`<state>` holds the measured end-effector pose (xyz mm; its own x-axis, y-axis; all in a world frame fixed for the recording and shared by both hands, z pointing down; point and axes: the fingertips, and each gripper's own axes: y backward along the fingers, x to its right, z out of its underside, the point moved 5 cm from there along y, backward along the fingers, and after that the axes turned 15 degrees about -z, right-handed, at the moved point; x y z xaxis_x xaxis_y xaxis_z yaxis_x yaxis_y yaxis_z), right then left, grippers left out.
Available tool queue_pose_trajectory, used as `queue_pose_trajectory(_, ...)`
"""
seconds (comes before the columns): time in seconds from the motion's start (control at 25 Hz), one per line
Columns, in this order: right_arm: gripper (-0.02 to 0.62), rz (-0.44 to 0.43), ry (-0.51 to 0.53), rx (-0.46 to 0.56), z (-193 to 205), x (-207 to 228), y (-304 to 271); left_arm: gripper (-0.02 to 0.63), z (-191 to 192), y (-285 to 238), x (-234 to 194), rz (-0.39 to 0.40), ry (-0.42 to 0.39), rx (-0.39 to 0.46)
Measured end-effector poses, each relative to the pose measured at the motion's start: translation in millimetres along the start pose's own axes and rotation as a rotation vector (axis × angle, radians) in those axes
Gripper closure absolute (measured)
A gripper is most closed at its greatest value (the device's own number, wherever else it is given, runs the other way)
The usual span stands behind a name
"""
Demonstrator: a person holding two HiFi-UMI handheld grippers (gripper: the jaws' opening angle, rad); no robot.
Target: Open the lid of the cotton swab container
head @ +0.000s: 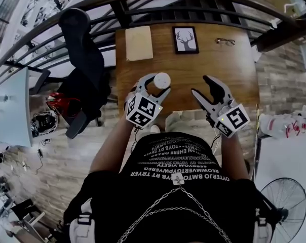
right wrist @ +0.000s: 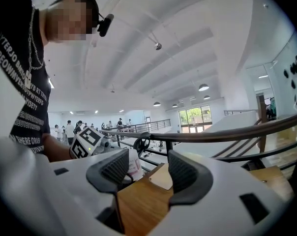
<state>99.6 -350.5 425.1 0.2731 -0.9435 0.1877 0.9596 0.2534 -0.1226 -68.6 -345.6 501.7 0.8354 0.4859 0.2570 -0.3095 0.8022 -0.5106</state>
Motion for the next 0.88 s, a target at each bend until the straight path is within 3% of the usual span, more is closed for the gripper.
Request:
queue_pose_trajectory(0.36,0.356,-0.121,0.043,-0.003,-24.8,-49.6,-23.9,0.331,-46.7,67.1,-6.6,0.059,-0.004,0.017)
queue_pose_trajectory(0.88,0.310,-0.276,0.119,-0.043,-68.7,-121.6,-52.9,0.334,-73.3,127.4,12.1,0.117,-0.059,0.044)
